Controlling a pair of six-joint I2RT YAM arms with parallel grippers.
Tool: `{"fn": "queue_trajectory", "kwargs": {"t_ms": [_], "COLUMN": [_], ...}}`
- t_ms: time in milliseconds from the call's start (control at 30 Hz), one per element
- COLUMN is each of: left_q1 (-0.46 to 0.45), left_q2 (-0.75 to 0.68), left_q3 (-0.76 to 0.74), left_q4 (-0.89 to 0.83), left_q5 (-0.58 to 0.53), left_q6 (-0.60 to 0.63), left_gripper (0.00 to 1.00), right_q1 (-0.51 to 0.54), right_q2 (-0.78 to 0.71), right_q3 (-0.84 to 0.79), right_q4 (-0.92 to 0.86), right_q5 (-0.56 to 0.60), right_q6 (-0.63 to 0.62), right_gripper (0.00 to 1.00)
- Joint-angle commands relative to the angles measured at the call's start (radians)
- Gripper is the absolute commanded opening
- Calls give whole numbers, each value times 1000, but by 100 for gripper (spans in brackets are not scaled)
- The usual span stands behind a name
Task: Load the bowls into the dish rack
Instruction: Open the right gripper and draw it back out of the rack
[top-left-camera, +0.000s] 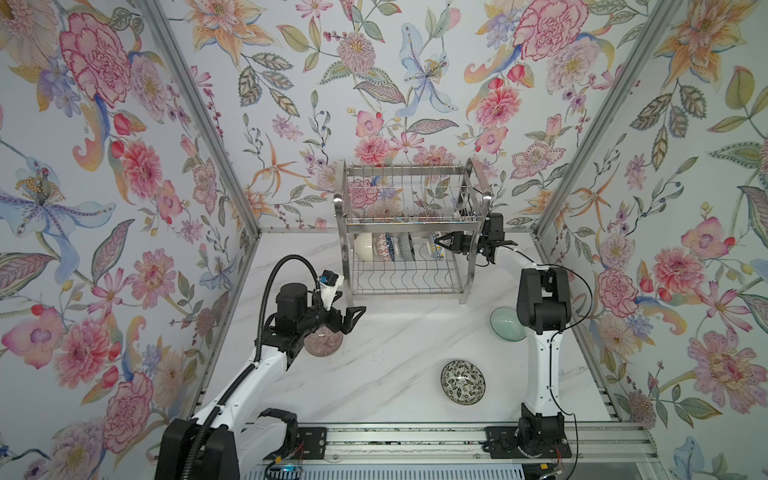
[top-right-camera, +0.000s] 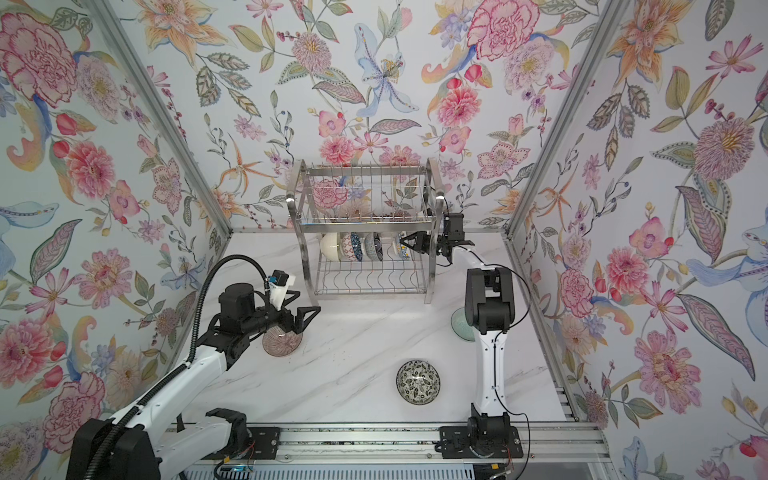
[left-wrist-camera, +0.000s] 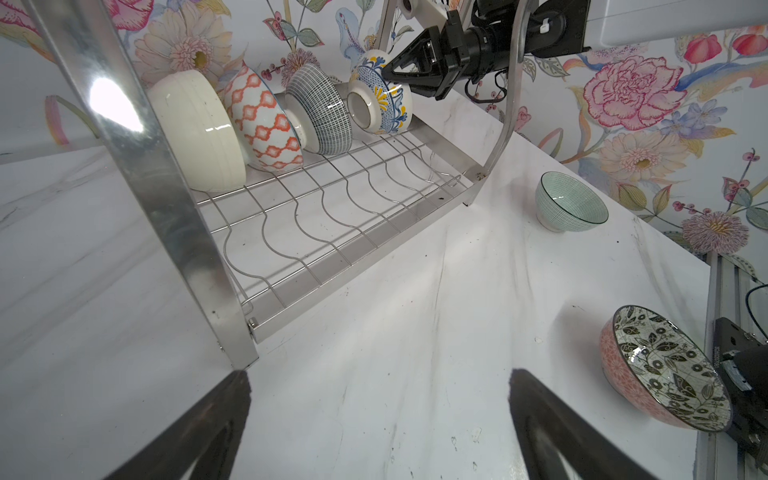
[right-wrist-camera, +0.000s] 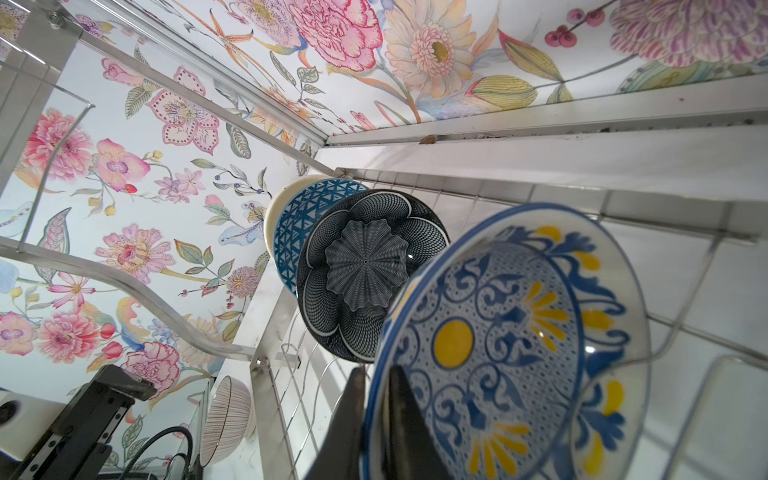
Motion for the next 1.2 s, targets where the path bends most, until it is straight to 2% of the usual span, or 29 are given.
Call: {"fn": "queue_trajectory", "kwargs": {"t_ms": [0,400,533,867,1167], "left_q1": [-7,-6,-7,-7,-12], "left_q2": [4,-17,-31,-73,-113], "left_q3": [10,9,8,1,-4], "left_q4": [-10,-14,-17,-20,-27], "left_q5": [-5,-21,-35,-81,-138], "left_q6": [19,23,24,26,21], "left_gripper": [99,99,99,99,99], "right_q1": [1,-6,-17,-33,-67], "right_q2": [26,3,-22,-99,-205], "right_q3": [30,11,-42,-163,-334], "right_q4": [-47,-3,92,188,367], "right_q5": [32,56,59,98,139], "right_q6": [-29,18,87,130,223], "right_gripper": [17,34,38,44,52]}}
